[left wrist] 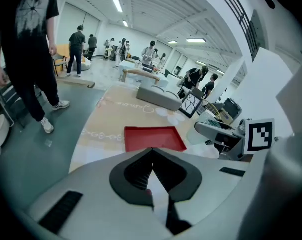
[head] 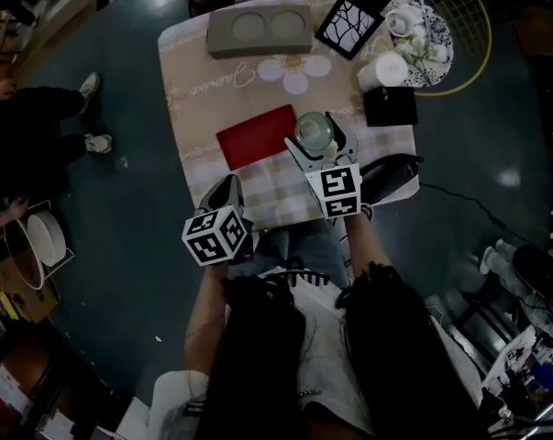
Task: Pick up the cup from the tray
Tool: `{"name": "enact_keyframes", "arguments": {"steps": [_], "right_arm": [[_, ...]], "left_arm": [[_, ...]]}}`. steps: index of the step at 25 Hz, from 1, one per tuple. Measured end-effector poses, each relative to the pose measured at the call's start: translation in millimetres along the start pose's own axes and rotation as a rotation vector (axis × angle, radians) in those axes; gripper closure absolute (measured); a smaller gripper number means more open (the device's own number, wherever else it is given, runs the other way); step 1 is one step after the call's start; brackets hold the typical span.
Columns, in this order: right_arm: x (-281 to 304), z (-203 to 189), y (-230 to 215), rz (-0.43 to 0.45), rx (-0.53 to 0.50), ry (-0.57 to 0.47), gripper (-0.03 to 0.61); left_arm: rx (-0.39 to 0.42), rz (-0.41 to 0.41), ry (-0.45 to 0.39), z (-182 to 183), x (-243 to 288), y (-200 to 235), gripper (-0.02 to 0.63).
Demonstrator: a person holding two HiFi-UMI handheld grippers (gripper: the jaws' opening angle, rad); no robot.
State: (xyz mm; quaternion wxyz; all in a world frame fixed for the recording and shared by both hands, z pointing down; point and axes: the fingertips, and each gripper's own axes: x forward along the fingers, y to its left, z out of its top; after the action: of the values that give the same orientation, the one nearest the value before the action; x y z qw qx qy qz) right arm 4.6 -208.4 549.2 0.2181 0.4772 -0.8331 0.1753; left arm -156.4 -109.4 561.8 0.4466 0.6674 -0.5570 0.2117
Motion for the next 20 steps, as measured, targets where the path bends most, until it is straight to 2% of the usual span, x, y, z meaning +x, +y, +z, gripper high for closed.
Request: {"name": "enact_keyframes", "arguments": {"steps": [9, 20], "right_arm": [[-21.2, -6.1, -24.2, -0.069, 0.025, -0.008, 0.175], [-37.7, -20.9, -46.8, -0.109, 0.037, 0.004, 0.176]], "left_arm": [[0.012, -0.041, -0.014, 3.6, 4.7, -18.8, 0.607], [0.049, -0.056, 0.003, -3.9, 10.6, -34.8, 0.608]]}}
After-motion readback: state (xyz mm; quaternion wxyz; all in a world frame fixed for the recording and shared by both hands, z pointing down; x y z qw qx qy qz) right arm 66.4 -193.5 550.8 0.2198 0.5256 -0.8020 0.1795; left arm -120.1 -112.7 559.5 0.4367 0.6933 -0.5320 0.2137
